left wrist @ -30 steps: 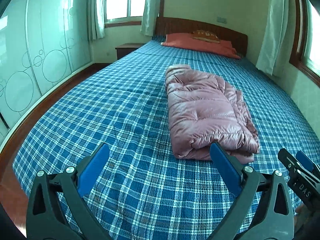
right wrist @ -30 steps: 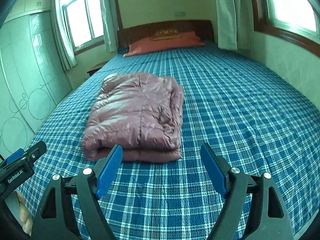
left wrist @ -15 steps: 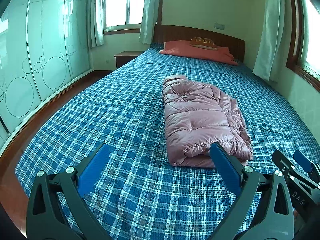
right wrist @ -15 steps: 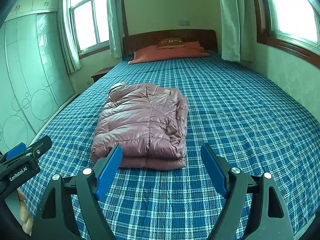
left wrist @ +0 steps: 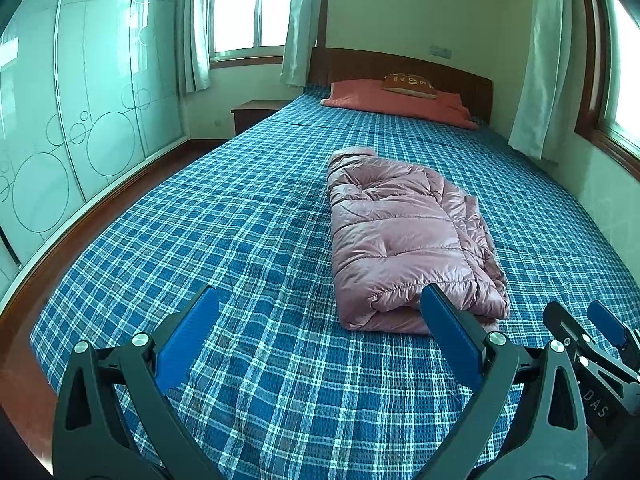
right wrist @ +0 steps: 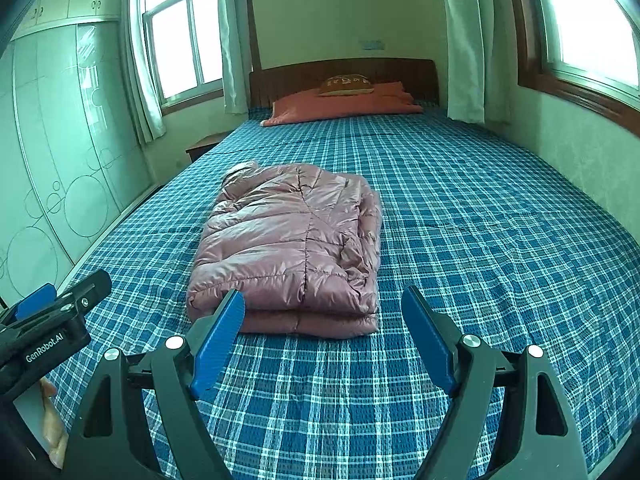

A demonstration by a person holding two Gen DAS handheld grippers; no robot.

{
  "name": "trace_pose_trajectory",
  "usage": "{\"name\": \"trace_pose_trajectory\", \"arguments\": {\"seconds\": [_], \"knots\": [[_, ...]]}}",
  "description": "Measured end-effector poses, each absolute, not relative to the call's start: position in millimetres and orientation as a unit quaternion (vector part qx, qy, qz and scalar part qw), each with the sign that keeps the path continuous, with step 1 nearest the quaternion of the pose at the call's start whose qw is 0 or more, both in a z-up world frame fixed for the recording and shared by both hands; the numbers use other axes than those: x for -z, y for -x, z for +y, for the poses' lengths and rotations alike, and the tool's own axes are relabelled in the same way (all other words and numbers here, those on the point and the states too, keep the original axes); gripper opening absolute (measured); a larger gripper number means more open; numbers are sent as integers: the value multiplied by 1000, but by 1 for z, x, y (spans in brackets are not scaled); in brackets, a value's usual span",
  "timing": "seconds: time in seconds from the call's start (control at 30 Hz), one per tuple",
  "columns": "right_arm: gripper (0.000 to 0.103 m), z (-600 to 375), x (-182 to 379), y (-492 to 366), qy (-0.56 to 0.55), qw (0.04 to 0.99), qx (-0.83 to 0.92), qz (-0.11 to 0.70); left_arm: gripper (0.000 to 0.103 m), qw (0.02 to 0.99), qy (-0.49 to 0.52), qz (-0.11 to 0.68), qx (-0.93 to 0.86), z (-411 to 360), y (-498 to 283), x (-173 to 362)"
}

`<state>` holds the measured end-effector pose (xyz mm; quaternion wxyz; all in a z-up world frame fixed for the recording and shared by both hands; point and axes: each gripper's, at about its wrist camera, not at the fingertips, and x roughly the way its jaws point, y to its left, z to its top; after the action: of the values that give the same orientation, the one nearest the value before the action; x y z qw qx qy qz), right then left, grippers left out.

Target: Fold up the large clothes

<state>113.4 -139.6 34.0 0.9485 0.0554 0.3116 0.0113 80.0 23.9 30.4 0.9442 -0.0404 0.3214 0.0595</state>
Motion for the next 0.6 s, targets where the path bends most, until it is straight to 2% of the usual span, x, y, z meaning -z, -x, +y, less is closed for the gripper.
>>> {"name": "trace_pose_trajectory", "arguments": {"seconds": [0.6], "knots": [[79,-141,-33,-114,-57,949,-10,311,101,945,34,319,-66,22,-81,-27]]}}
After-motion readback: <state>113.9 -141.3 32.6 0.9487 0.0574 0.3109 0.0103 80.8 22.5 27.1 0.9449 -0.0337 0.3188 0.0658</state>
